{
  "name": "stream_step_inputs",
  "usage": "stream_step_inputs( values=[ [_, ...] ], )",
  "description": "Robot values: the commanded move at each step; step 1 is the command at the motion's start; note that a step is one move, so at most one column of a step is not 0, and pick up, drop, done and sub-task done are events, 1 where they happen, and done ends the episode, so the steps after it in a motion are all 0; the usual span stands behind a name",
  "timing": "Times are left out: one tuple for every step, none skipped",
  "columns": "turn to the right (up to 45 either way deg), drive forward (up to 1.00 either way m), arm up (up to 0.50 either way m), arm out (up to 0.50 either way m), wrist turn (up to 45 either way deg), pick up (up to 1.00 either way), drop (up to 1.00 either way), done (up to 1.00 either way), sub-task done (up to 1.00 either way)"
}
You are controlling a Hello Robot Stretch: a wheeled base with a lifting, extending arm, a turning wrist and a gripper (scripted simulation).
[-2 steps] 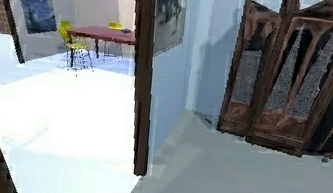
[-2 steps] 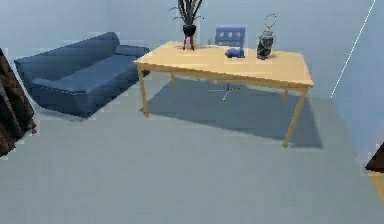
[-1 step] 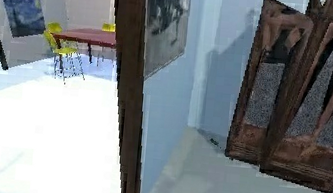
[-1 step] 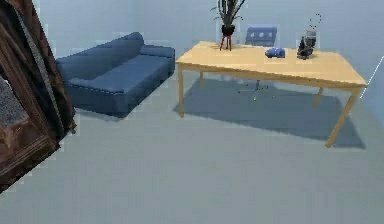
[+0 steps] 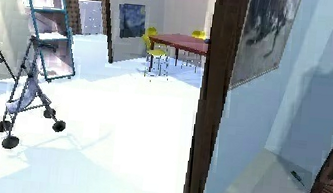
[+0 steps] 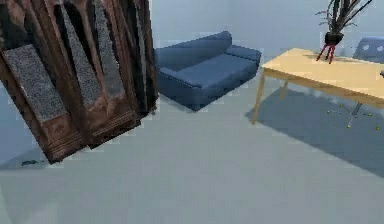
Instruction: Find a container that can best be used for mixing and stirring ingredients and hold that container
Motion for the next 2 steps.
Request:
stream_step_inputs(
  values=[
    [0.0,0.3,0.0,0.0,0.0,0.0,0.0,0.0,0.0],
    [-12.0,0.0,0.0,0.0,0.0,0.0,0.0,0.0,0.0]
  ],
)
